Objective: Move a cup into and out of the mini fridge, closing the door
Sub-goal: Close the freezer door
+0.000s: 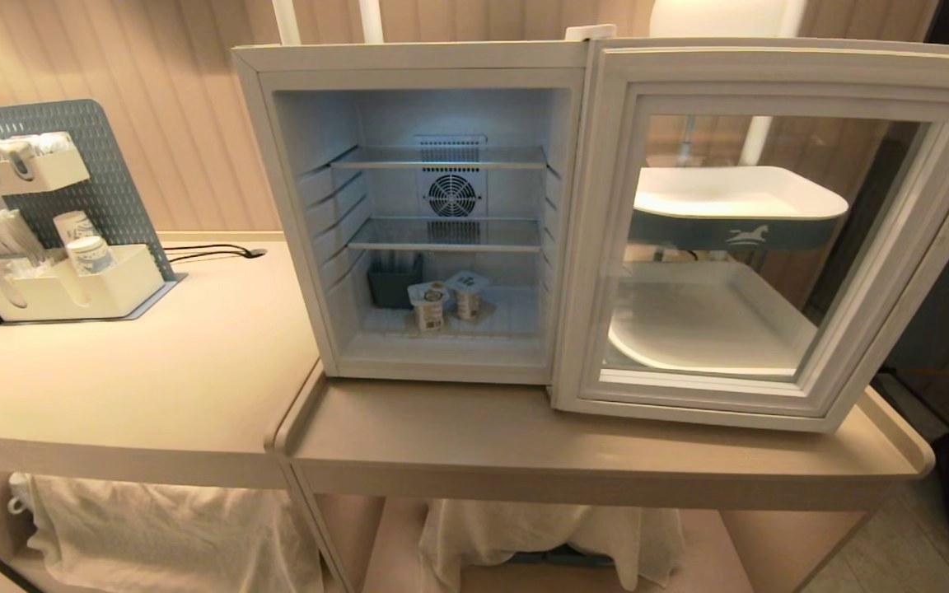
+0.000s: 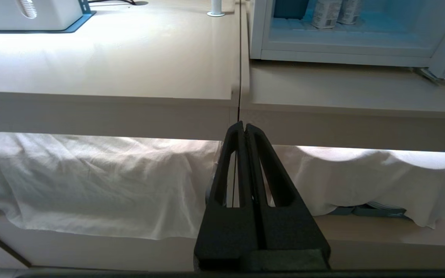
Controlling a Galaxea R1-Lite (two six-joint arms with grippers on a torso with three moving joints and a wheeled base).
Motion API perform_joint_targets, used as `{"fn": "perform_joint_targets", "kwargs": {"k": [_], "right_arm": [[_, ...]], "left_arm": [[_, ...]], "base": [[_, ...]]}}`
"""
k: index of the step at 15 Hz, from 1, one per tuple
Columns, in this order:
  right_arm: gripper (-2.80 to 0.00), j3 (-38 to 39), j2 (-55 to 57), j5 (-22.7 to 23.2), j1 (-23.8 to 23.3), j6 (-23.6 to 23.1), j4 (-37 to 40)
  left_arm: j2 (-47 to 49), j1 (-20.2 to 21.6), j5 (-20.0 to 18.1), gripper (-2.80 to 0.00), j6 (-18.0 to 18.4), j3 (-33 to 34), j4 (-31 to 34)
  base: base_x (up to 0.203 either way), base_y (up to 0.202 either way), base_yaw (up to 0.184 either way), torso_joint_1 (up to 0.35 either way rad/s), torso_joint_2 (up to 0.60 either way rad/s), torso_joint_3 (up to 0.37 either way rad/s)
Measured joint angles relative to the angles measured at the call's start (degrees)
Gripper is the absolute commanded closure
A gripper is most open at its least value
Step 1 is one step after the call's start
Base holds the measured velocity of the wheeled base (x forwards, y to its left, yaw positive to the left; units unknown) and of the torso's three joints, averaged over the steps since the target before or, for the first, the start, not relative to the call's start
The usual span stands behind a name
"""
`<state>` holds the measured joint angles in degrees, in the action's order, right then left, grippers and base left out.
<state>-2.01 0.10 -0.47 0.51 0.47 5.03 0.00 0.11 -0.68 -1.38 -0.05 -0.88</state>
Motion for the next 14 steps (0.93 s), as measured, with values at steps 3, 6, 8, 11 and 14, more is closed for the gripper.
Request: {"fn": "perform_joint_targets", "kwargs": {"k": [3, 6, 8, 11, 14], "right_arm": [[0.00, -5.85, 0.29, -0.35, 0.00, 0.58, 1.77], [0.00, -25.23, 6.69, -2.61, 0.00, 3.37, 5.53], [0.00, -34.87, 18.37, -6.72, -0.49, 6.41, 4.13], [0.00, -44.75, 45.56, -10.09, -4.78, 9.52, -2.63], [0.00, -55.66, 73.10, -3.89, -13.24, 11.37, -10.27]], "left_arm": [[0.00, 0.10, 0.00, 0.00, 0.09, 0.00, 0.00], [0.00, 0.02, -0.02, 0.00, 0.01, 0.00, 0.03], [0.00, 0.10, 0.00, 0.00, 0.01, 0.00, 0.03], [0.00, 0.00, -0.02, 0.00, 0.00, 0.00, 0.02], [0.00, 0.05, -0.02, 0.00, 0.01, -0.02, 0.02]], "base": [[0.000, 0.000, 0.000, 0.000, 0.00, 0.000], [0.000, 0.000, 0.000, 0.000, 0.00, 0.000], [0.000, 0.000, 0.000, 0.000, 0.00, 0.000], [0.000, 0.000, 0.000, 0.000, 0.00, 0.000], [0.000, 0.000, 0.000, 0.000, 0.00, 0.000]]}}
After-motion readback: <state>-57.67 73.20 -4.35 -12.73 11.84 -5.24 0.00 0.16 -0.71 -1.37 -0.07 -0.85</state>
